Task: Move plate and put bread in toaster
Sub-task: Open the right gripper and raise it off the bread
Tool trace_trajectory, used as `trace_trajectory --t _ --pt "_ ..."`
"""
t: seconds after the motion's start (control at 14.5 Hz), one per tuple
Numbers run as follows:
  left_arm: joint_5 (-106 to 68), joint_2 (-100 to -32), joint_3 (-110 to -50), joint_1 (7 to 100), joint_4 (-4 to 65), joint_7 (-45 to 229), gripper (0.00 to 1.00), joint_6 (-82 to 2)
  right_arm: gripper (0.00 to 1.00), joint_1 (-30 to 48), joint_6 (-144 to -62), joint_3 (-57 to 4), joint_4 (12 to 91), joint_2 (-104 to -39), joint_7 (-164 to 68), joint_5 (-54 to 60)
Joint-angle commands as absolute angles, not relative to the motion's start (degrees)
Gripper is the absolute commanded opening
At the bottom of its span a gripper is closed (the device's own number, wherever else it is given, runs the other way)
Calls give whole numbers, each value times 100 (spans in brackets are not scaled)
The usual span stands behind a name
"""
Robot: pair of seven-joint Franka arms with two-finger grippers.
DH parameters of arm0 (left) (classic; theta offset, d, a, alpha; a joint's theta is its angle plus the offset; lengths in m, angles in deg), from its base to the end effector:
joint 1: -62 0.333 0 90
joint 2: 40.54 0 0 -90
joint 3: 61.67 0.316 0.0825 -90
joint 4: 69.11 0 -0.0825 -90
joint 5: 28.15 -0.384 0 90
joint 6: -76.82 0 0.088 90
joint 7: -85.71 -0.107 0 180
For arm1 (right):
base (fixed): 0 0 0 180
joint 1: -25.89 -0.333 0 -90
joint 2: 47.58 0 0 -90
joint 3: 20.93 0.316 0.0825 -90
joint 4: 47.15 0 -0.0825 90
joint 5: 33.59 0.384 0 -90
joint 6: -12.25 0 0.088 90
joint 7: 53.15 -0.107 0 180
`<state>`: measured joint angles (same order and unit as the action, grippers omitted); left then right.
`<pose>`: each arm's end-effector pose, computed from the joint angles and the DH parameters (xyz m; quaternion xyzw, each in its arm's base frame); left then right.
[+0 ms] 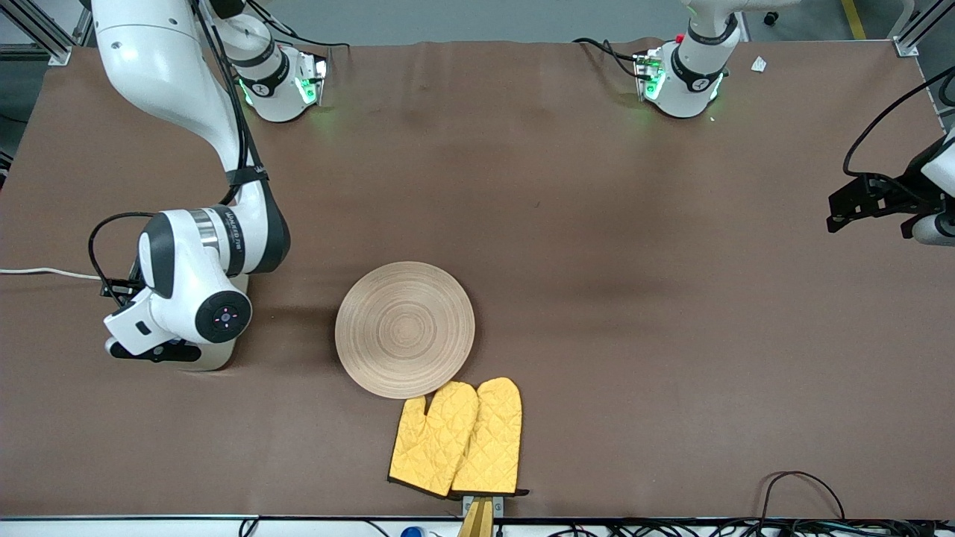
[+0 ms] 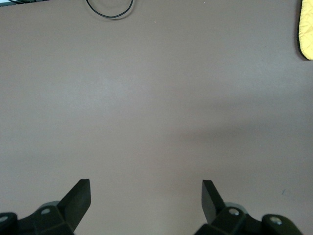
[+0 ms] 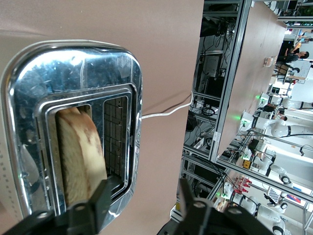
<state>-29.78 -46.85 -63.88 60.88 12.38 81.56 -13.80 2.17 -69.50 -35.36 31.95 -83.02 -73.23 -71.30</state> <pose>0.5897 -0.0299 0.6327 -0.9975 0.0648 -0.0246 0.0123 0.6601 0.0685 0.3633 0.8837 -0.0389 -0.1465 0.4428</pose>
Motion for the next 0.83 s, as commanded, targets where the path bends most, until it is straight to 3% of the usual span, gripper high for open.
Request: trace_trajectory --t 0.0,0.34,0.76 --pt "-3043 -4651 -6396 6068 1245 8237 100 -1424 99 243 -6896 -3464 3169 -8230 -7424 -7041" --pt "-3043 -4651 -6396 6060 1245 8246 100 -1424 100 242 -6642 -3447 2853 -7800 -7363 -6497" --pt "-3043 -4651 -6396 6060 1245 8246 100 -1424 100 364 -6562 -3500 2764 -6650 -7407 -5102"
